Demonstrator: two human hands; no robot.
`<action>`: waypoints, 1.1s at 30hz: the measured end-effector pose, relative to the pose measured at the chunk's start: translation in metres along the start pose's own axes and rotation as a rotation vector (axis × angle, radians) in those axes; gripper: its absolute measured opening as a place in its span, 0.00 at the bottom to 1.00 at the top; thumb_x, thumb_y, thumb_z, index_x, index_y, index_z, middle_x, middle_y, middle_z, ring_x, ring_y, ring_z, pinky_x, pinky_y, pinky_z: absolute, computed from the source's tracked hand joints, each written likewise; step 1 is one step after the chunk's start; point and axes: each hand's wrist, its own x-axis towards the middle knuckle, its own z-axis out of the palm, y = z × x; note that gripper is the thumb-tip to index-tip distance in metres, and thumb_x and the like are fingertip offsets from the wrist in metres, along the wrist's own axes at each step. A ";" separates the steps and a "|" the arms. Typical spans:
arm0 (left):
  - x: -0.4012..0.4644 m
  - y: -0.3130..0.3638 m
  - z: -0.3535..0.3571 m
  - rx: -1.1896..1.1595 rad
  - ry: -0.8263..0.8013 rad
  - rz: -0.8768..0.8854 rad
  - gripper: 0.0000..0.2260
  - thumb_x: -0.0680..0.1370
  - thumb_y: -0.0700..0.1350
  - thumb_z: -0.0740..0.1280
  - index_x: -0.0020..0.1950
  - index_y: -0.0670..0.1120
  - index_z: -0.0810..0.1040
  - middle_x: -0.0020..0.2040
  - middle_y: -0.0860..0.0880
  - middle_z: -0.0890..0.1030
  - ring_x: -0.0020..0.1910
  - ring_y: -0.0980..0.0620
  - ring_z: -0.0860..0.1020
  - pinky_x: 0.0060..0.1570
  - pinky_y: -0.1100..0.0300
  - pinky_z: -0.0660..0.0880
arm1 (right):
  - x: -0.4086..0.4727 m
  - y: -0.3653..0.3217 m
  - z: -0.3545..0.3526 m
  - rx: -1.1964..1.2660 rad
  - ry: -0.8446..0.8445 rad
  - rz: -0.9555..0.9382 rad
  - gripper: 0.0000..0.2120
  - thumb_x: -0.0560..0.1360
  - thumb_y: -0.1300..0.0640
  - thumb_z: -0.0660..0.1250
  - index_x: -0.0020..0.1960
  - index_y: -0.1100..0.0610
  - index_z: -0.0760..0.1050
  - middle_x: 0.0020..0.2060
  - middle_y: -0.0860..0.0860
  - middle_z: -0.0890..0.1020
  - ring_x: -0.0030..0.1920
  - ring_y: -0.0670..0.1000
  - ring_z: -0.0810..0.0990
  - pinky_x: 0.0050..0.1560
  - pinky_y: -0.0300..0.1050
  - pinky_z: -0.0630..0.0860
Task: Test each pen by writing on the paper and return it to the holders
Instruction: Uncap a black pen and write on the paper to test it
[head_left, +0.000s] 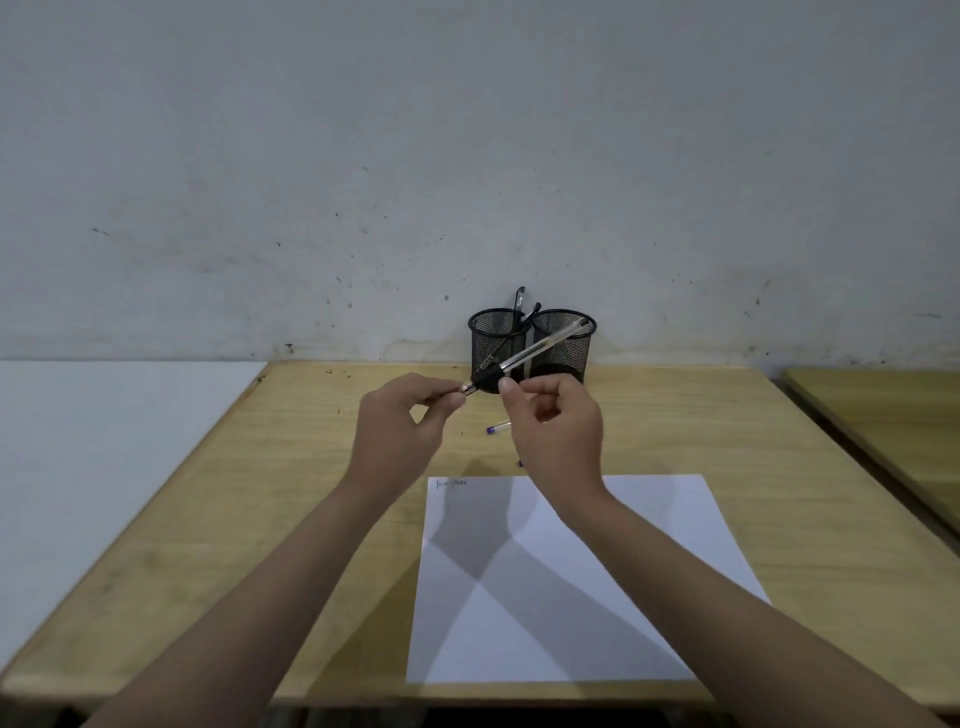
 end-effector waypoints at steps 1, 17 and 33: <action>-0.001 0.002 0.000 -0.006 -0.007 0.011 0.05 0.71 0.38 0.72 0.45 0.42 0.84 0.40 0.50 0.83 0.40 0.57 0.79 0.43 0.73 0.71 | -0.001 -0.003 0.003 0.067 -0.031 0.115 0.09 0.72 0.52 0.72 0.44 0.56 0.75 0.27 0.46 0.72 0.27 0.40 0.71 0.33 0.31 0.70; 0.016 -0.017 -0.030 0.133 -0.040 0.108 0.06 0.71 0.32 0.69 0.42 0.41 0.82 0.40 0.45 0.84 0.39 0.62 0.79 0.45 0.72 0.72 | -0.015 -0.025 0.007 0.148 0.140 -0.269 0.07 0.76 0.58 0.64 0.42 0.47 0.73 0.32 0.47 0.76 0.33 0.44 0.74 0.37 0.40 0.71; -0.015 -0.086 -0.021 0.269 -0.163 -0.381 0.05 0.67 0.46 0.76 0.40 0.53 0.83 0.42 0.55 0.82 0.44 0.55 0.79 0.48 0.60 0.75 | -0.019 0.006 -0.015 0.180 -0.043 0.159 0.11 0.75 0.62 0.67 0.35 0.52 0.78 0.28 0.50 0.78 0.32 0.50 0.76 0.39 0.49 0.75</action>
